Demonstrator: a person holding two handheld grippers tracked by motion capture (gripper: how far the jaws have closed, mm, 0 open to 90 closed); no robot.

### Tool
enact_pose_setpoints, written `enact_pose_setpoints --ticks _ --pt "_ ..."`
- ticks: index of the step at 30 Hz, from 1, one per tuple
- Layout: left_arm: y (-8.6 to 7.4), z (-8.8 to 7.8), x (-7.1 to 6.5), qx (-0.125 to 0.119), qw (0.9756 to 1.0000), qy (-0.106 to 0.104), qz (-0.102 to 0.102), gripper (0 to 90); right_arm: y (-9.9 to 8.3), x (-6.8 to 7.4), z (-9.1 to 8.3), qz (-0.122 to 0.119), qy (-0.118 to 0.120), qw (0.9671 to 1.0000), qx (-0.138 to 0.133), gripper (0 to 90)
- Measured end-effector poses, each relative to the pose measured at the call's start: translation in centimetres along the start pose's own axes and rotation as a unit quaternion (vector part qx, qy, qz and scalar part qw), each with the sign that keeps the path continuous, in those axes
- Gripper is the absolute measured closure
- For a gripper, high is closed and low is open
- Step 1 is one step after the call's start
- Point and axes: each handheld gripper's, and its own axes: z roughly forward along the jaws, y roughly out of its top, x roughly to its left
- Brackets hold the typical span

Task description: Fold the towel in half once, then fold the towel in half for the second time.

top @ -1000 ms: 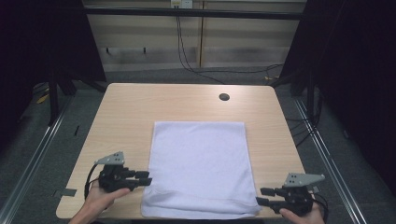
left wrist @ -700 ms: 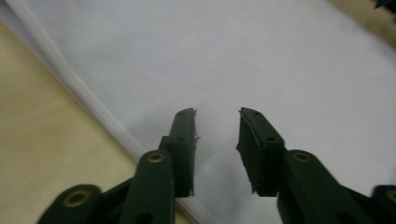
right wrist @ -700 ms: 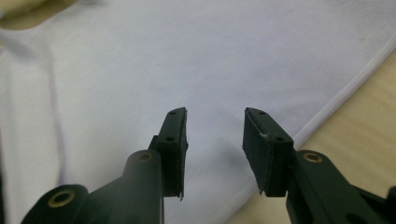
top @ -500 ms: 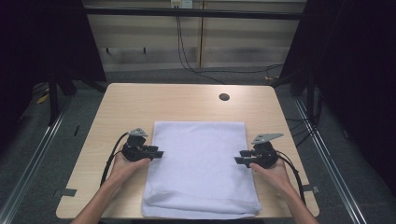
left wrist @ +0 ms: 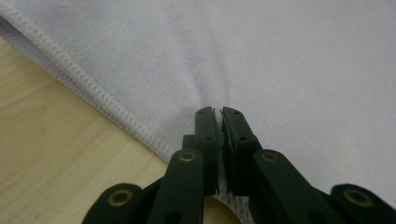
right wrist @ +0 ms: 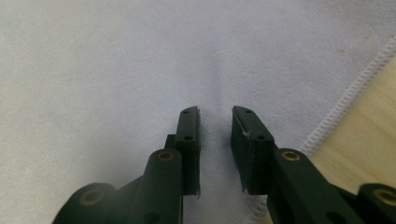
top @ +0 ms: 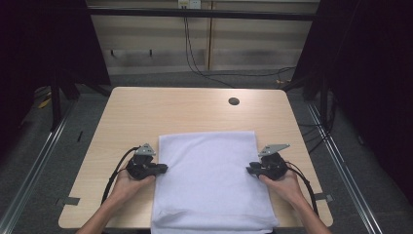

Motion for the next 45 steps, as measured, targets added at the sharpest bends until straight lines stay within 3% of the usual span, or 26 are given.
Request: enact_pose_setpoints --ticks 4,9,13,17,19,25,28,32,35,36,37,39,41,43,45 --pt "-0.7 -0.4 -0.3 -0.002 0.9995 -0.028 -0.012 85.5 -0.3 0.5 -0.5 -0.005 0.008 0.9998 0.015 73.7" --pt "-1.2 -0.7 -0.6 -0.004 0.9991 -0.04 -0.011 85.6 -0.8 0.6 -1.1 -0.002 0.04 0.999 0.022 74.6" --pt "-1.5 -0.9 -1.1 -0.002 0.9987 -0.049 -0.013 85.6 -1.4 1.2 -1.7 -0.003 0.051 0.9983 0.028 74.7" --pt "-2.1 -1.3 -2.0 0.003 0.9984 -0.054 -0.02 85.6 -2.2 2.0 -2.4 -0.006 0.063 0.9976 0.029 74.5" --pt "-2.5 -1.6 -2.3 0.009 0.9971 -0.067 -0.034 85.4 -2.8 2.6 -2.9 -0.004 0.071 0.9969 0.033 74.4" --pt "-3.3 -2.5 -3.8 0.023 0.9974 -0.067 -0.015 83.6 -3.5 3.7 -3.7 -0.012 0.088 0.9949 0.047 73.0" --pt "-3.4 -2.8 -4.0 0.028 0.9968 -0.074 -0.008 81.2 -3.6 4.6 -3.9 -0.036 0.069 0.9957 0.05 71.6" --pt "-3.1 -2.8 -3.6 0.013 0.9968 -0.078 -0.016 81.7 -3.7 4.6 -4.0 -0.02 0.08 0.9954 0.049 69.0" --pt "-2.4 -3.4 -2.8 -0.017 0.9975 -0.063 -0.026 77.8 -3.6 3.6 -4.0 0.007 0.083 0.9964 0.017 63.6" --pt "-2.0 -3.7 -2.2 -0.031 0.9974 -0.059 -0.029 76.8 -3.6 3.3 -4.0 0.012 0.074 0.9971 0.007 61.4" --pt "-1.7 -3.8 -1.8 -0.038 0.9976 -0.048 -0.034 75.5 -3.3 2.8 -4.0 0.019 0.048 0.9987 -0.004 59.4" --pt "-1.0 -3.7 -0.7 -0.043 0.9982 -0.023 -0.035 75.1 -3.0 2.0 -4.2 0.038 0.038 0.998 -0.032 59.2" --pt "-0.5 -3.6 0.2 -0.051 0.9975 -0.016 -0.046 74.5 -2.5 1.3 -4.4 0.04 0.017 0.9979 -0.049 58.2" --pt "-0.2 -3.5 0.7 -0.049 0.9977 -0.009 -0.046 72.7 -2.0 0.7 -4.6 0.044 0.009 0.997 -0.062 57.8" --pt "0.3 -3.3 1.4 -0.061 0.9964 -0.008 -0.058 70.8 -1.3 -0.1 -4.7 0.045 0.001 0.9965 -0.071 57.6"
